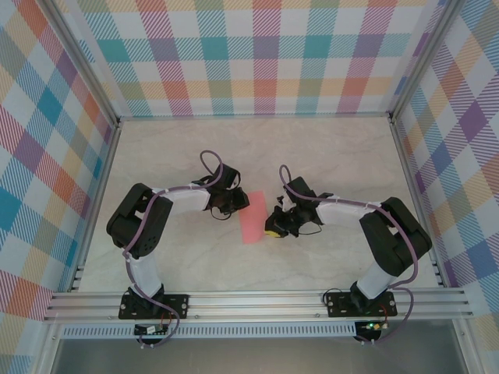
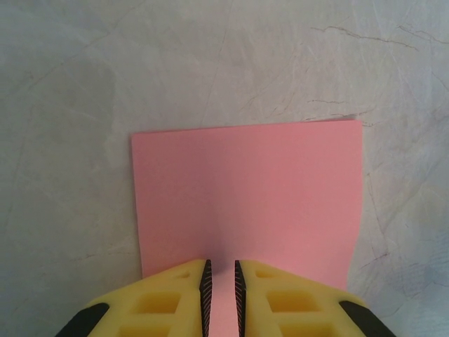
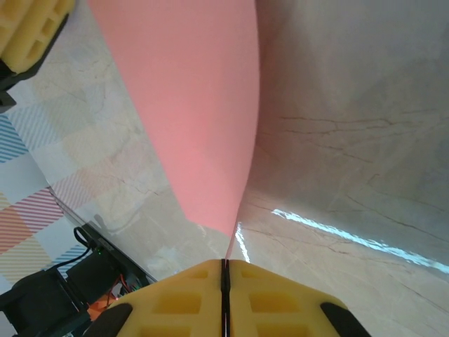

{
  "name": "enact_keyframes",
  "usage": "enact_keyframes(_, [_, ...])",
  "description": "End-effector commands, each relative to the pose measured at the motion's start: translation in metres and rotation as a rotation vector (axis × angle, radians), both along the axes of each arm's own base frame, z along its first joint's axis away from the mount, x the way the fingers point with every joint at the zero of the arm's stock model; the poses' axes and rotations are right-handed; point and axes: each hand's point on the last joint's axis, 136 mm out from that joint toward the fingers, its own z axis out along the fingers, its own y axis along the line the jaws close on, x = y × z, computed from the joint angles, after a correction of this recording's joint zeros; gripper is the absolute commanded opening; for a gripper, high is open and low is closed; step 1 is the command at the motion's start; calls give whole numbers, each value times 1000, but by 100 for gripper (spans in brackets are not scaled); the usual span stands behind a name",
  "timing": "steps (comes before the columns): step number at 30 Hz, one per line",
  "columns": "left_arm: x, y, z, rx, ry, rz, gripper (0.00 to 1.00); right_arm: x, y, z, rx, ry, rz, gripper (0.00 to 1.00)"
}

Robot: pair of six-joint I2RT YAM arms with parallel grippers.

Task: Fold a paper plane with a square sheet of paper (pick it up from the middle)
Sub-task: Third fold the triangle at the center of the table.

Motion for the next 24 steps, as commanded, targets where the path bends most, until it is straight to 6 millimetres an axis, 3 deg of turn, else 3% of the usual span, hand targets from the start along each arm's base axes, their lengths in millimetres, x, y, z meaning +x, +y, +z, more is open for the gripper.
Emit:
enact_keyframes(1, [-3,9,-16,24,32,19,19,7,14,13,63,-40,14,9])
enact_keyframes(14, [-5,9,-19,26,41,17,18,39,35,14,102,-107,-7,9])
enact_keyframes(24, [-7,8,-19,24,44,11,17,48,43,4,106,-109,4,9])
